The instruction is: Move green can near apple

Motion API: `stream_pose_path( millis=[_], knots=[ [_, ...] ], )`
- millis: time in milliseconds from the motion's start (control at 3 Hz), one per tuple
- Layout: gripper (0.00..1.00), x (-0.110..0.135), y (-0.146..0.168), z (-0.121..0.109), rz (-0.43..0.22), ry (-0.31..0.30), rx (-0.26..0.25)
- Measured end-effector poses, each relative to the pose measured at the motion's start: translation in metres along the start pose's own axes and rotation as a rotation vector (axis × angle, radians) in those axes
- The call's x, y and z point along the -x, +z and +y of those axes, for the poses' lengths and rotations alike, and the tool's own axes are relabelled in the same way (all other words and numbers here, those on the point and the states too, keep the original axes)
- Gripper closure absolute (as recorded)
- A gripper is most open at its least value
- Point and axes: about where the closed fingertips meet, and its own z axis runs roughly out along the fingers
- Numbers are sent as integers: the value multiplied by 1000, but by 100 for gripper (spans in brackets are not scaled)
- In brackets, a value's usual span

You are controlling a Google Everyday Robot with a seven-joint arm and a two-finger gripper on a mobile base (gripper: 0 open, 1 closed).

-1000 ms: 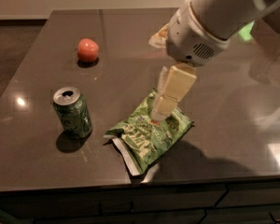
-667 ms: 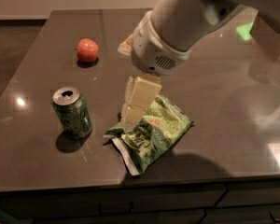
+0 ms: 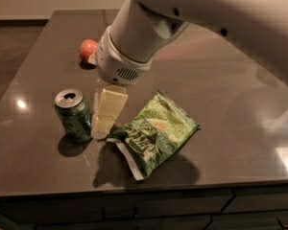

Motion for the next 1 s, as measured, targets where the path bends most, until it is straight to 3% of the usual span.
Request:
stream_pose_path(
  millis=[667,1000],
  knots=[
    [0,21,37,4,-24,-31,85],
    [1,25,42,6,-30,-34,102]
  ],
)
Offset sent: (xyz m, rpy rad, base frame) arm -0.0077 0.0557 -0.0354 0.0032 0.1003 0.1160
